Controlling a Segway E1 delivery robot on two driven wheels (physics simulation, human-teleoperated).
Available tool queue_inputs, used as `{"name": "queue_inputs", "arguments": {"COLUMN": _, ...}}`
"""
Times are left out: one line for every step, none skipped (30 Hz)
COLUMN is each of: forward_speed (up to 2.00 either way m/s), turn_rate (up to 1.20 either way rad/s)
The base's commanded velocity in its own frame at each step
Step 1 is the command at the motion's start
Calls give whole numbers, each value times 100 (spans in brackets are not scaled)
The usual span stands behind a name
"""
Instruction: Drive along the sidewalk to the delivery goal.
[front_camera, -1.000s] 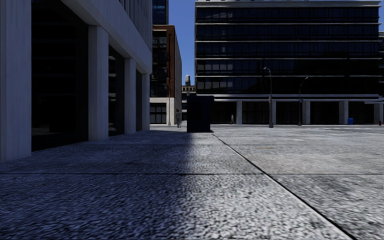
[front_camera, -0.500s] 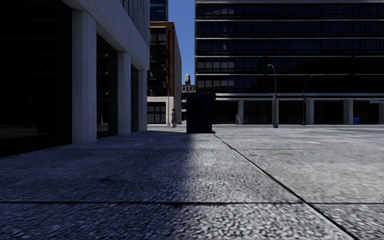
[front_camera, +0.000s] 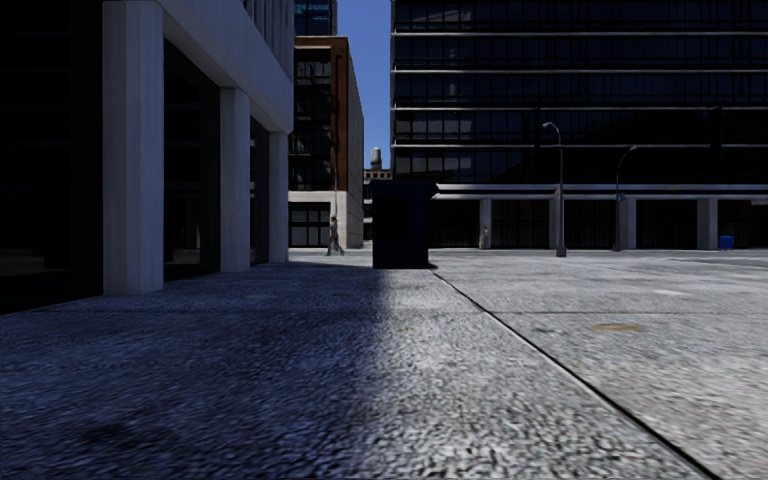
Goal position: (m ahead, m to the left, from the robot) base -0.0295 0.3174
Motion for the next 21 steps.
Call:
{"name": "queue_inputs", "arguments": {"forward_speed": 0, "turn_rate": 0}}
{"name": "queue_inputs", "arguments": {"forward_speed": 0, "turn_rate": 0}}
{"name": "queue_inputs", "arguments": {"forward_speed": 0, "turn_rate": 0}}
{"name": "queue_inputs", "arguments": {"forward_speed": 0, "turn_rate": 0}}
{"name": "queue_inputs", "arguments": {"forward_speed": 0, "turn_rate": 0}}
{"name": "queue_inputs", "arguments": {"forward_speed": 0, "turn_rate": 0}}
{"name": "queue_inputs", "arguments": {"forward_speed": 0, "turn_rate": 0}}
{"name": "queue_inputs", "arguments": {"forward_speed": 0, "turn_rate": 0}}
{"name": "queue_inputs", "arguments": {"forward_speed": 0, "turn_rate": 0}}
{"name": "queue_inputs", "arguments": {"forward_speed": 0, "turn_rate": 0}}
{"name": "queue_inputs", "arguments": {"forward_speed": 0, "turn_rate": 0}}
{"name": "queue_inputs", "arguments": {"forward_speed": 0, "turn_rate": 0}}
{"name": "queue_inputs", "arguments": {"forward_speed": 0, "turn_rate": 0}}
{"name": "queue_inputs", "arguments": {"forward_speed": 0, "turn_rate": 0}}
{"name": "queue_inputs", "arguments": {"forward_speed": 0, "turn_rate": 0}}
{"name": "queue_inputs", "arguments": {"forward_speed": 0, "turn_rate": 0}}
{"name": "queue_inputs", "arguments": {"forward_speed": 0, "turn_rate": 0}}
{"name": "queue_inputs", "arguments": {"forward_speed": 0, "turn_rate": 0}}
{"name": "queue_inputs", "arguments": {"forward_speed": 0, "turn_rate": 0}}
{"name": "queue_inputs", "arguments": {"forward_speed": 0, "turn_rate": 0}}
{"name": "queue_inputs", "arguments": {"forward_speed": 0, "turn_rate": 0}}
